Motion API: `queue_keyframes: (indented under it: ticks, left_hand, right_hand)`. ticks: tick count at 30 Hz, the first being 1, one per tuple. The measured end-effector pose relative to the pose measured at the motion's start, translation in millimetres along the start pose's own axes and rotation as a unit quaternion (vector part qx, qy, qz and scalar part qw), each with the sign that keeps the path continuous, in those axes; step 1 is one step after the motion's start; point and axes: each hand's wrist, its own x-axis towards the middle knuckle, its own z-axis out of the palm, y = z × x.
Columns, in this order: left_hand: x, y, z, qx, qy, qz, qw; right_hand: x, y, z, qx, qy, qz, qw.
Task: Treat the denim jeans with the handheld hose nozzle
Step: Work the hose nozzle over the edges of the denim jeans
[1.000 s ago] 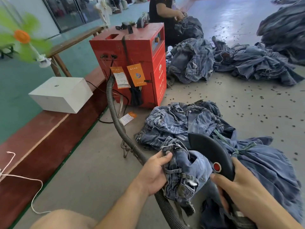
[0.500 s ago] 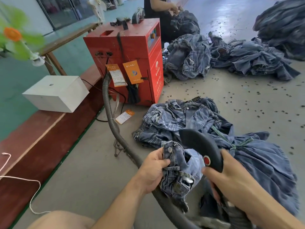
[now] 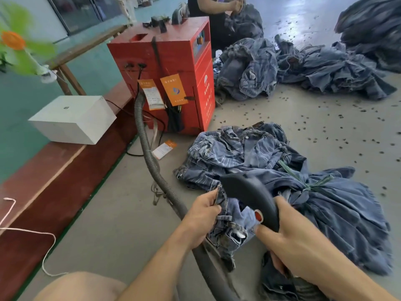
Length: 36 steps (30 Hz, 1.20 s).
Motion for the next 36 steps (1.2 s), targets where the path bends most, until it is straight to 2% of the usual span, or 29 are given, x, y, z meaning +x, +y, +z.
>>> queue_keyframes:
  ticks: [2, 5, 8, 13, 19, 25, 31, 33, 36]
  left_hand:
    - [-2.8, 0.3, 0.3, -0.035, -0.021, -0.008, 0.999]
    - [-8.3, -0.6, -0.7, -0.143, -0.069, -0.055, 0.986]
    - [-4.6, 3.8, -10.9, -0.254, -0.061, -0.081, 0.962]
    - [2.0, 9.6, -17.9, -0.384, -0.039, -0.085, 0.919]
    - [-0.2, 6.4, -17.3, -0.373, -0.076, -0.088, 0.921]
    - [4.5, 5.5, -21.1, -0.389, -0.063, -0.079, 0.915]
    - [6.1, -7.6, -28.7, -0.444, -0.011, -0.111, 0.889]
    - [9.0, -5.8, -30.7, -0.443, -0.001, -0.11, 0.89]
    - [11.8, -3.8, -27.8, -0.437, 0.002, -0.104, 0.893]
  right_hand:
    - [7.1, -2.0, 7.7, -0.024, -0.01, -0.006, 1.0]
    - [20.4, 2.6, 0.1, 0.031, 0.066, 0.024, 0.997]
    - [14.0, 13.5, -16.0, 0.06, 0.096, 0.034, 0.993]
    - [-0.9, 18.8, 10.9, -0.041, -0.03, 0.036, 0.998]
    - [16.3, 15.8, 4.6, -0.006, 0.053, 0.028, 0.998]
    - [6.7, 17.0, 18.8, -0.063, -0.015, 0.022, 0.998]
    - [19.7, 25.9, -10.4, 0.072, 0.078, 0.05, 0.993]
    - [9.6, 28.8, -10.2, 0.044, 0.054, 0.037, 0.997]
    - [5.6, 25.0, 9.6, -0.02, -0.025, 0.019, 0.999]
